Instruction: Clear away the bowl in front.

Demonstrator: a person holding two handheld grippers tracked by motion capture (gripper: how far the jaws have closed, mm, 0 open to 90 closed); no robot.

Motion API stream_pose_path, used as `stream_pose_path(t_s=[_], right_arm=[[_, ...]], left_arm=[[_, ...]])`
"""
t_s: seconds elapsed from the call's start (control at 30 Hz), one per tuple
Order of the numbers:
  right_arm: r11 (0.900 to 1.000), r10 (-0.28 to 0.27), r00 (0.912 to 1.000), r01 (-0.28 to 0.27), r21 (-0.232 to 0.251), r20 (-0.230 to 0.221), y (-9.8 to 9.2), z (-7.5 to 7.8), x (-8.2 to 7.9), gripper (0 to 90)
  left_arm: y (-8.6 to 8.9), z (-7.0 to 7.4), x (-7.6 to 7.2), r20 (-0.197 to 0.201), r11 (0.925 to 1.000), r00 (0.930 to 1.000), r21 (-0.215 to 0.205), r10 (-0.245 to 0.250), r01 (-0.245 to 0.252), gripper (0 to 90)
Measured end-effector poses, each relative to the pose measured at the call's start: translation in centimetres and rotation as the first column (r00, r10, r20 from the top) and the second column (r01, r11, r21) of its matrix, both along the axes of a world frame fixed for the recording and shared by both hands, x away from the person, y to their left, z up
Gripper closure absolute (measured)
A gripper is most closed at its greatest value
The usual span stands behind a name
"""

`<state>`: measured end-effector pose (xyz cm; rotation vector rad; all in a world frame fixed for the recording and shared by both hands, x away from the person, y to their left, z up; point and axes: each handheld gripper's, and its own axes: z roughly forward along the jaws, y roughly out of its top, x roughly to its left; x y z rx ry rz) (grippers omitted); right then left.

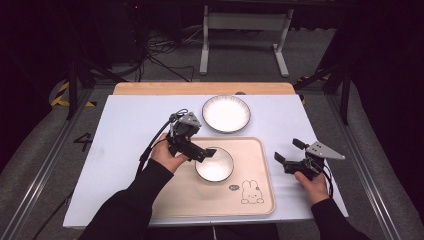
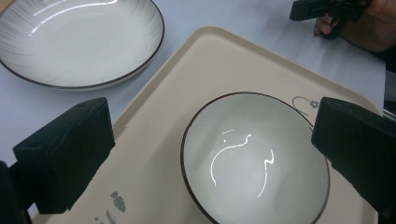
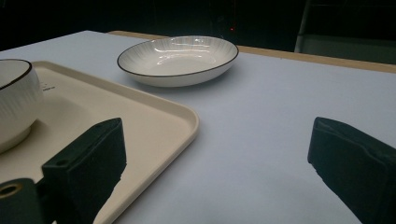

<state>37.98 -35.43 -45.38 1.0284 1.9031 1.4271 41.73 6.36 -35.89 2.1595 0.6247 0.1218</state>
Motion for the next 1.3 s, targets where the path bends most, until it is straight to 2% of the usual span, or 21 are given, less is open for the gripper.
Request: stream_pose_path(t_s=[0.13,0.23,0.3,0.4,0.5,0.57,0.63,0.7,0.83,0.93,1.0,1.03,1.07,1.1,1.23,1.3], right_arm=[[1.0,0.0,1.0,0.0,0.001,-0.001,0.0,0.0,0.0,4.9],[1.0,0.0,1.0,0.0,0.001,0.0,0.0,0.0,0.0,4.9],[1.0,0.0,1.0,0.0,0.0,0.0,0.0,0.0,0.0,4.9],[1.0,-0.001,1.0,0.001,0.0,0.0,0.0,0.0,0.0,4.9],[1.0,-0.001,1.0,0.001,-0.001,0.0,0.0,0.0,0.0,4.9],[1.0,-0.001,1.0,0.001,-0.001,0.0,0.0,0.0,0.0,4.9],[1.0,0.0,1.0,0.0,0.0,0.0,0.0,0.0,0.0,4.9],[1.0,-0.001,1.0,0.001,0.0,0.0,0.0,0.0,0.0,4.9],[1.0,-0.002,1.0,0.002,-0.001,0.0,0.0,0.0,0.0,4.9],[1.0,-0.002,1.0,0.002,-0.001,0.0,0.0,0.0,0.0,4.9],[1.0,-0.002,1.0,0.002,-0.001,0.0,0.0,0.0,0.0,4.9],[1.0,-0.003,1.0,0.003,-0.001,0.0,0.0,0.0,0.0,4.9],[1.0,-0.003,1.0,0.003,-0.001,0.0,0.0,0.0,0.0,4.9],[1.0,-0.003,1.0,0.003,-0.001,0.0,0.0,0.0,0.0,4.9],[1.0,-0.004,1.0,0.004,-0.003,0.0,0.1,0.0,0.0,4.9],[1.0,-0.004,1.0,0.004,-0.002,0.0,0.1,0.0,0.0,4.9]], left_arm=[[1.3,0.2,-0.8,0.024,0.9985,0.9996,-0.053,0.013,-0.012,0.0],[2.3,0.2,-1.4,0.071,0.9952,0.9962,-0.088,0.051,-0.044,0.0],[3.2,0.1,-1.7,0.109,0.9899,0.9917,-0.131,0.068,-0.054,0.0],[4.5,-0.1,-2.1,0.136,0.9783,0.9856,-0.194,0.1,-0.073,0.0],[5.6,-0.5,-2.3,0.138,0.9698,0.9848,-0.233,0.105,-0.071,0.0],[6.2,-0.7,-2.5,0.148,0.9684,0.9823,-0.237,0.115,-0.078,0.0],[6.8,-1.0,-2.8,0.156,0.9585,0.9778,-0.27,0.139,-0.093,0.0],[7.5,-1.3,-3.0,0.151,0.9512,0.9786,-0.295,0.14,-0.09,0.0],[8.6,-2.0,-3.4,0.155,0.9405,0.9751,-0.324,0.159,-0.102,0.0],[9.3,-2.4,-3.8,0.159,0.9427,0.9725,-0.313,0.171,-0.114,0.0],[9.8,-2.8,-3.9,0.156,0.9414,0.9705,-0.312,0.184,-0.128,0.0],[10.2,-2.9,-4.0,0.148,0.9412,0.9726,-0.313,0.179,-0.126,0.0],[10.4,-3.1,-4.1,0.148,0.9397,0.9718,-0.317,0.183,-0.129,0.0],[10.7,-3.2,-4.2,0.15,0.9372,0.9692,-0.32,0.195,-0.14,0.0],[11.8,-3.9,-4.5,0.155,0.9195,0.9608,-0.358,0.23,-0.162,0.0],[12.4,-4.2,-4.6,0.163,0.9152,0.9545,-0.362,0.249,-0.177,0.0]])
